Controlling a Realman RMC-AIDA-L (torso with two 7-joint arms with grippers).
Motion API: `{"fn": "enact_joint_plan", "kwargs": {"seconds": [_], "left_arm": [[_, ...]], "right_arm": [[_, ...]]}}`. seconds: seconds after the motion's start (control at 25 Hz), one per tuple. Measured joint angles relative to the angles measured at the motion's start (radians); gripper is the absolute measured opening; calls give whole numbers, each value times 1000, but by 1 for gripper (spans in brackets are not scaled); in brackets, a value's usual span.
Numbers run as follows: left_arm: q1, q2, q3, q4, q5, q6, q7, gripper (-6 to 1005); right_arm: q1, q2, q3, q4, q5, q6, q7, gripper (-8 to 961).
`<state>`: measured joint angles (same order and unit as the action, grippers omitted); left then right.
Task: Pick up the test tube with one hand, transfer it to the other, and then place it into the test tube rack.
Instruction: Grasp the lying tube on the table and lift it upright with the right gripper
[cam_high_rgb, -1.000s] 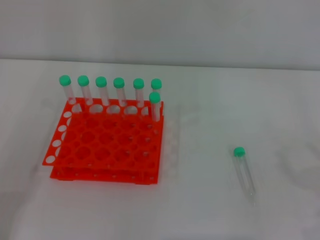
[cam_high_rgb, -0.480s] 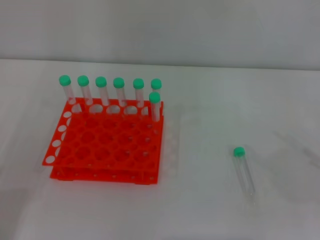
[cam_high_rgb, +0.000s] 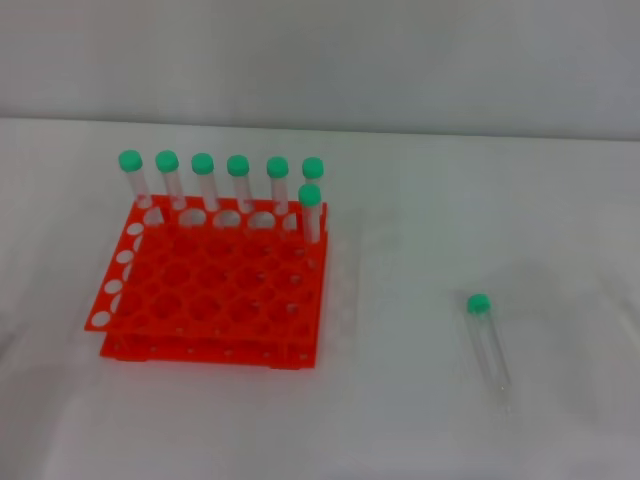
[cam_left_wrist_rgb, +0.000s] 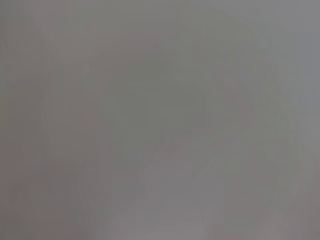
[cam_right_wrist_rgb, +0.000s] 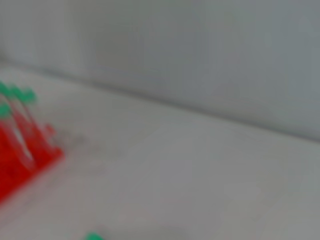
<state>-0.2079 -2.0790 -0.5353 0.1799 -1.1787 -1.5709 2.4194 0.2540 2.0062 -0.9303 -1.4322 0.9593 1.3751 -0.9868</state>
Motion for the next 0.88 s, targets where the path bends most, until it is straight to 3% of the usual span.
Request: {"fn": "enact_joint_plan", "kwargs": {"seconds": [0.24,0.4,0.68,0.88], "left_arm": [[-21,2,0,0,0,8,1,888],[-42,2,0,0,-1,12,1,888],[-74,6,0,7,-2,36,3,888],[-87,9,0,7,-4,34,4,887]], "right_arm": [[6,0,-273,-273,-286,8,320,856],[28,1,-437,-375,-413,47,510,857],[142,5,-622,-389,-434,134,696,856],[207,8,-674,-346,-436,157,776,855]]}}
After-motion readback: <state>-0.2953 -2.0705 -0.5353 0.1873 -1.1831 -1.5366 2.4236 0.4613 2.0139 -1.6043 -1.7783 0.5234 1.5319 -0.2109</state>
